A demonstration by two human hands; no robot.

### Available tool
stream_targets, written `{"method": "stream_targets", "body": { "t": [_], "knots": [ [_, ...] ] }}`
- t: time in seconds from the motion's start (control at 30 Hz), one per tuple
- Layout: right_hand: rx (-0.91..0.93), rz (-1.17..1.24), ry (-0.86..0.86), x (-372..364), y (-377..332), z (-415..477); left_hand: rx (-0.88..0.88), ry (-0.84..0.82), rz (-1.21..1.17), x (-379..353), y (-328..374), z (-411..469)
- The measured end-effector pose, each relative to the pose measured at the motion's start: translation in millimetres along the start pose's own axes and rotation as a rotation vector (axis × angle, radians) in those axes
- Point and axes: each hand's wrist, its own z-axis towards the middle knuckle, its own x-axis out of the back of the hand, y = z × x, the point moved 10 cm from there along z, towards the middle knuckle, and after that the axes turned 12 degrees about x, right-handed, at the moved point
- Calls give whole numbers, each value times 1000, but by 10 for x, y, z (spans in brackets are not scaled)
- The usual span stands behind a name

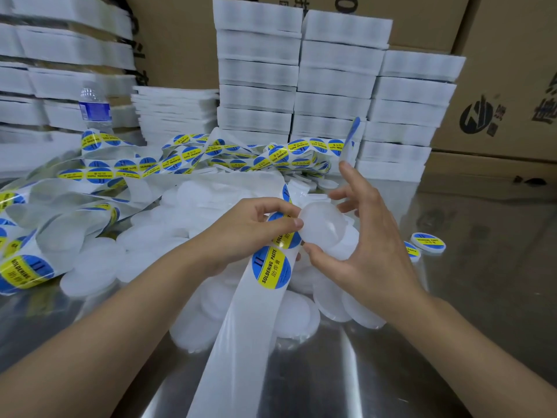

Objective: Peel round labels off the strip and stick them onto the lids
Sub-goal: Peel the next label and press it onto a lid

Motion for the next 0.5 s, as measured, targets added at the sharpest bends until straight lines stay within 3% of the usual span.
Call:
{"method": "stream_targets", "body": {
  "t": [0.17, 0.5],
  "knots": [
    [-45, 81, 22, 8, 18, 0, 6, 56, 19, 53, -8, 6],
    [-386, 389, 68, -84, 386, -131, -81, -6, 84, -14, 72, -48]
  ]
}}
